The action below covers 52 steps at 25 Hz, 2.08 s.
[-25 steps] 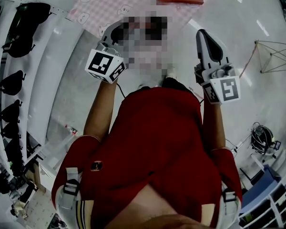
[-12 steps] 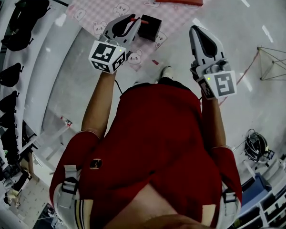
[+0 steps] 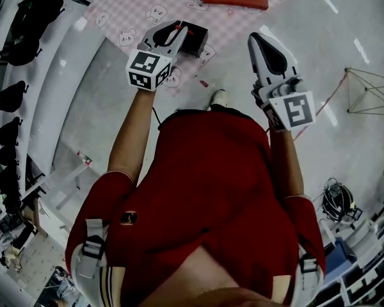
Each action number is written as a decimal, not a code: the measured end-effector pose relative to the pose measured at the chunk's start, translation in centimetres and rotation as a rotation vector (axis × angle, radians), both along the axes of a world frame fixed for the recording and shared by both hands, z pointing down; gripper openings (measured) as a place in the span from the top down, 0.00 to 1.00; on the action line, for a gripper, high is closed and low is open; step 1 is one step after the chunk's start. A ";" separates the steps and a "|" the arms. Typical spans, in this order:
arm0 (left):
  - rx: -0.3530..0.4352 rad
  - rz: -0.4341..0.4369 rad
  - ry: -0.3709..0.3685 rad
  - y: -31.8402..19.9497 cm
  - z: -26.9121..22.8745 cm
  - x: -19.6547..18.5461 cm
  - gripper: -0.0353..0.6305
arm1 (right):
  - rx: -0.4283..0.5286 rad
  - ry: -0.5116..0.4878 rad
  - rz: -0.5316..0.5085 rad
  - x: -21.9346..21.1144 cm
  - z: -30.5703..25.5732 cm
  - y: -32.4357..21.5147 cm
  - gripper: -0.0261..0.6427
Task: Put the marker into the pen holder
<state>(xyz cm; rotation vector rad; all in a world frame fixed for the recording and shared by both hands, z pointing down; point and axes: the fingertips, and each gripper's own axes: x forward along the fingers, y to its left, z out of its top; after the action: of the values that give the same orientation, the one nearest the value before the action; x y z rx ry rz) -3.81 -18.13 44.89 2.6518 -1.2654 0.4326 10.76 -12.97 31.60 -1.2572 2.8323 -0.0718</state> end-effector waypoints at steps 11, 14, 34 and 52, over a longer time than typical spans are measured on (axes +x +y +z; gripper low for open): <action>-0.080 -0.040 -0.076 -1.9 4.5 0.3 0.83 | -0.021 0.003 -0.020 1.7 1.1 -1.9 0.96; -0.101 -0.047 -0.093 -2.2 5.5 0.3 0.83 | -0.032 0.004 -0.028 1.7 1.4 -2.3 0.96; -0.152 -0.119 -0.140 -4.3 8.7 -0.1 0.83 | -0.031 0.036 -0.165 -1.9 3.0 -4.9 0.96; -0.073 -0.125 -0.101 -5.3 7.3 0.1 0.75 | -0.035 0.025 -0.213 -3.1 3.9 -6.2 0.96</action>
<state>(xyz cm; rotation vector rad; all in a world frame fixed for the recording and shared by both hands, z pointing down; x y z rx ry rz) -3.71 -23.44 52.17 2.5027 -1.4069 0.5878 7.62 -19.19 35.54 -0.9632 2.9882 -0.1142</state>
